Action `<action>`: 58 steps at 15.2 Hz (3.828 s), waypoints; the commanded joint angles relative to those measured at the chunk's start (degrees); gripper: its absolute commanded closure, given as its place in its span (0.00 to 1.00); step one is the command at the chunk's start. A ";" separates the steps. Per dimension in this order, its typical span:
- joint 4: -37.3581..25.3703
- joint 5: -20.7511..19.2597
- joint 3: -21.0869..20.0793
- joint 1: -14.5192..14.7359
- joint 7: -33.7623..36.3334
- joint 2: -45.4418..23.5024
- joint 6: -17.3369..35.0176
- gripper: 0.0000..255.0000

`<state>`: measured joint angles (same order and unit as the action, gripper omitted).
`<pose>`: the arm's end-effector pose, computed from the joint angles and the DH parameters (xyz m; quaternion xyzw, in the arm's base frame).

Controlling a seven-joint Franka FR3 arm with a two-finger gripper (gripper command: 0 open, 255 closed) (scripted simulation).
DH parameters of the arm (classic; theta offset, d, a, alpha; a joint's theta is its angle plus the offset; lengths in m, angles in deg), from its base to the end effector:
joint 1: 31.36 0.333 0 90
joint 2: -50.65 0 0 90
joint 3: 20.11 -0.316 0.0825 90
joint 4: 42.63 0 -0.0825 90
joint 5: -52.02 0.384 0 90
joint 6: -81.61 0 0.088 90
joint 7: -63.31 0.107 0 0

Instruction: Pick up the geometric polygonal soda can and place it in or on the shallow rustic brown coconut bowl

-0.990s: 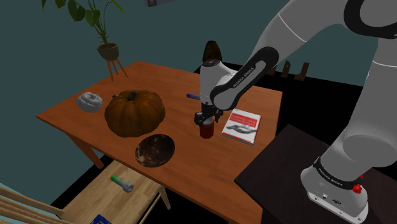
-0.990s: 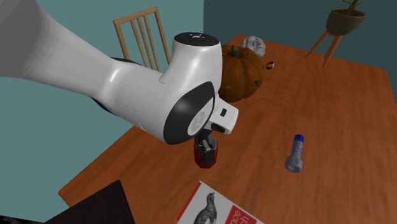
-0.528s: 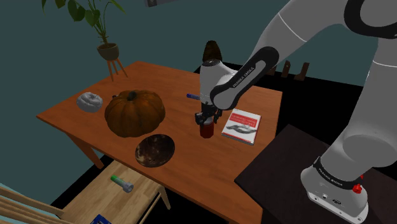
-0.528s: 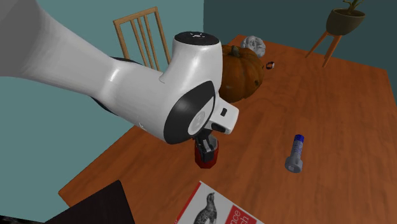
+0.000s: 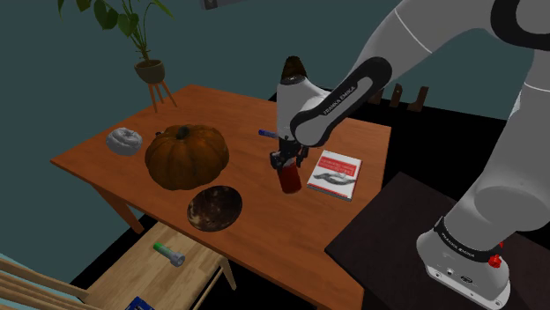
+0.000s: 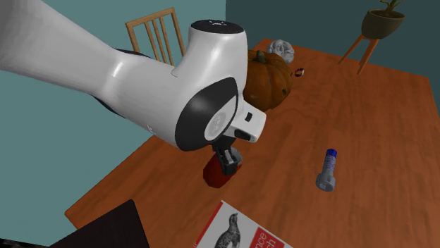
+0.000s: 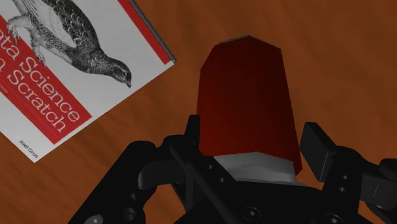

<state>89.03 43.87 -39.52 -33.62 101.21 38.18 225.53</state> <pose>0.5049 0.1584 0.2602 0.9918 -0.1273 0.0084 0.0027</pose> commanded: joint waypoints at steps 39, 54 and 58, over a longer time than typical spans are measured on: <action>-52.80 -7.30 -5.80 20.26 21.34 -21.10 -34.29 1.00; -51.55 -9.54 -4.48 21.95 23.25 -26.91 -27.56 1.00; -50.56 -10.11 -4.08 22.08 23.63 -28.22 -25.33 1.00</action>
<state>38.08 33.95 -43.72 -11.57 124.71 10.33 199.39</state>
